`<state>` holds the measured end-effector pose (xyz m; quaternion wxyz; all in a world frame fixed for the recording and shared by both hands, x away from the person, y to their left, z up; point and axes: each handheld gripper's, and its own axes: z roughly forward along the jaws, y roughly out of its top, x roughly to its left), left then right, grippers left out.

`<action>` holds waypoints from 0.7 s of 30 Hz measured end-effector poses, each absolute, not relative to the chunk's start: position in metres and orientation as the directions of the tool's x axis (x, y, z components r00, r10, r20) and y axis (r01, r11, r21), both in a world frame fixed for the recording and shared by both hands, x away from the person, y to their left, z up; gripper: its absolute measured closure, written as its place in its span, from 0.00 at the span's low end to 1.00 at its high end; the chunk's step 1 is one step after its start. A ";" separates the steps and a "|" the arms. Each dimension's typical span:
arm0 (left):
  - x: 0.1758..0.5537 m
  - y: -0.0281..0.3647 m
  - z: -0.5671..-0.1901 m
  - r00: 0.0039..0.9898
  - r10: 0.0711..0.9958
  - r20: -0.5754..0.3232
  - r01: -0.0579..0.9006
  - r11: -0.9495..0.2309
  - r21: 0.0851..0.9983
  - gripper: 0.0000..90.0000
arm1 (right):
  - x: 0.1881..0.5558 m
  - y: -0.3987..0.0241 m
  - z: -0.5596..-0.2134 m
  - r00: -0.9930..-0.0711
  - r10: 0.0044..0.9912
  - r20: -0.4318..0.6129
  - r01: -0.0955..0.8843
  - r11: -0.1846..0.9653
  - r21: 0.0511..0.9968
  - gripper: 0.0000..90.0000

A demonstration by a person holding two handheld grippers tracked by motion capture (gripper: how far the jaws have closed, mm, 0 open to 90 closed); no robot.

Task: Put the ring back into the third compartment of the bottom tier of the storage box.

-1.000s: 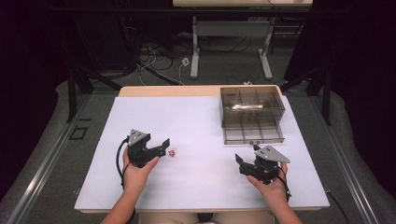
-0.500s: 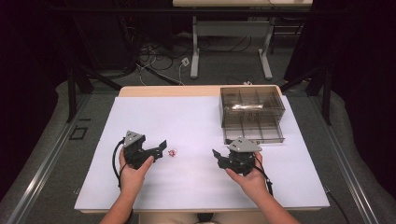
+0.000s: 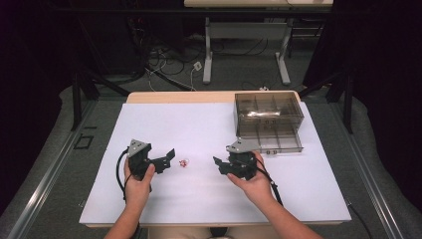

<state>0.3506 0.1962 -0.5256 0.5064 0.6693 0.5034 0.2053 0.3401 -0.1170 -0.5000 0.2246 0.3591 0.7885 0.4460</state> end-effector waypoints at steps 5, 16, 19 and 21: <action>0.351 0.195 -0.525 0.406 0.883 -0.234 0.457 0.025 0.889 0.00 | 0.346 -0.101 -0.499 -0.677 0.734 -0.049 0.345 0.375 0.861 0.43; 0.350 0.198 -0.522 0.421 0.874 -0.242 0.461 0.024 0.887 0.00 | 0.353 -0.065 -0.506 -0.760 0.649 -0.039 0.316 0.421 0.850 0.50; 0.350 0.199 -0.521 0.423 0.874 -0.240 0.475 0.012 0.880 0.00 | 0.356 -0.052 -0.511 -0.781 0.624 0.007 0.327 0.400 0.856 0.57; 0.349 0.200 -0.520 0.421 0.875 -0.240 0.475 0.013 0.880 0.01 | 0.358 -0.047 -0.512 -0.787 0.617 0.017 0.335 0.404 0.851 0.61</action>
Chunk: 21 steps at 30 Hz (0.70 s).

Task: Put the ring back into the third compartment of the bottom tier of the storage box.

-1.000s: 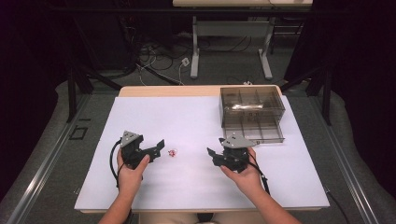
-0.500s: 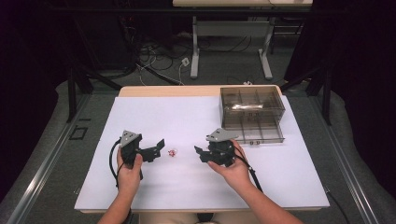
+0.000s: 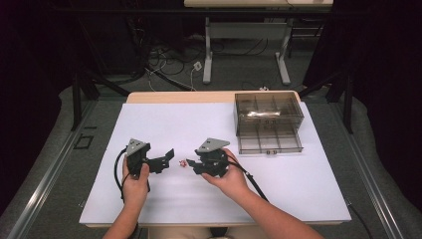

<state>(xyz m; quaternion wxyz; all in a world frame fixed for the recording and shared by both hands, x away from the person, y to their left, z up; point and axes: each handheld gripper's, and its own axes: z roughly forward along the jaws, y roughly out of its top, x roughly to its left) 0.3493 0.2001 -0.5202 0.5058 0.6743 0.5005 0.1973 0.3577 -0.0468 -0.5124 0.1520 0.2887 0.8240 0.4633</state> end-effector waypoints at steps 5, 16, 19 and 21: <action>0.349 0.202 -0.519 0.429 0.870 -0.242 0.467 0.016 0.884 0.01 | 0.362 -0.038 -0.519 -0.796 0.605 0.003 0.322 0.418 0.850 0.69; 0.349 0.205 -0.521 0.422 0.871 -0.253 0.471 0.028 0.882 0.00 | 0.375 -0.029 -0.537 -0.800 0.599 0.022 0.374 0.470 0.799 0.81; 0.349 0.205 -0.521 0.422 0.872 -0.250 0.469 0.026 0.883 0.00 | 0.378 -0.025 -0.542 -0.798 0.602 0.023 0.378 0.470 0.798 0.82; 0.349 0.205 -0.521 0.422 0.872 -0.249 0.469 0.025 0.883 0.00 | 0.378 -0.025 -0.542 -0.800 0.599 0.025 0.386 0.483 0.786 0.82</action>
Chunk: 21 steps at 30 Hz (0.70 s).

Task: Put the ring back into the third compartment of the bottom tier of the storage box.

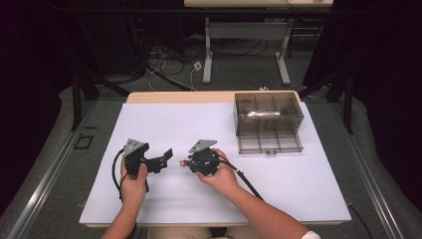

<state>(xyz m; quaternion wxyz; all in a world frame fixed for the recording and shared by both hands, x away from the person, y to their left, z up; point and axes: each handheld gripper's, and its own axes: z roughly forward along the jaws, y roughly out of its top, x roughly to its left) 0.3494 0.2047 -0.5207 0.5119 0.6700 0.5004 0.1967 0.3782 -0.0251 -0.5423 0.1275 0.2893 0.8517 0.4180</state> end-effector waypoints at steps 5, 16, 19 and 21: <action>0.349 0.204 -0.521 0.425 0.872 -0.243 0.470 0.016 0.882 0.00 | 0.381 -0.022 -0.548 -0.799 0.599 0.049 0.410 0.485 0.772 0.83; 0.349 0.204 -0.522 0.418 0.875 -0.245 0.471 0.022 0.882 0.00 | 0.381 -0.018 -0.554 -0.809 0.586 0.040 0.402 0.502 0.766 0.87; 0.349 0.204 -0.522 0.419 0.875 -0.244 0.469 0.021 0.883 0.00 | 0.380 -0.015 -0.556 -0.811 0.584 0.038 0.404 0.510 0.760 0.87; 0.349 0.204 -0.522 0.419 0.875 -0.244 0.469 0.022 0.883 0.00 | 0.380 -0.014 -0.557 -0.809 0.586 0.040 0.404 0.506 0.762 0.88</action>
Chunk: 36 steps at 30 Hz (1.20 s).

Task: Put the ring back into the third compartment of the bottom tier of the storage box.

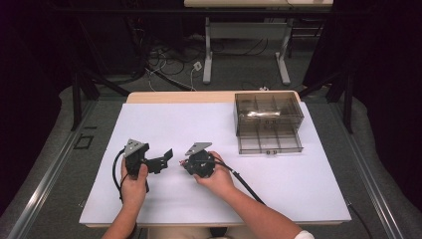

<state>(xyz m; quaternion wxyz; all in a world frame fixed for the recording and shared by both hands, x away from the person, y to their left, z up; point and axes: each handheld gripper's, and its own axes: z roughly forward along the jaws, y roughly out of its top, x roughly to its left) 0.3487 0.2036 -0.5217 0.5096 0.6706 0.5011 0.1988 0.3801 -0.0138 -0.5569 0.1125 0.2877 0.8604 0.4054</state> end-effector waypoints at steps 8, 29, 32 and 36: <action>0.349 0.204 -0.521 0.420 0.873 -0.249 0.469 0.026 0.883 0.00 | 0.380 -0.011 -0.560 -0.798 0.601 0.041 0.419 0.505 0.755 0.93; 0.349 0.204 -0.522 0.418 0.874 -0.249 0.470 0.026 0.882 0.00 | 0.380 -0.011 -0.560 -0.796 0.604 0.045 0.425 0.504 0.752 0.99; 0.349 0.205 -0.522 0.420 0.873 -0.248 0.470 0.024 0.882 0.01 | 0.379 -0.011 -0.559 -0.793 0.608 0.043 0.427 0.503 0.751 0.99; 0.349 0.205 -0.522 0.421 0.873 -0.247 0.472 0.022 0.881 0.01 | 0.378 -0.011 -0.558 -0.781 0.624 0.032 0.423 0.490 0.763 0.99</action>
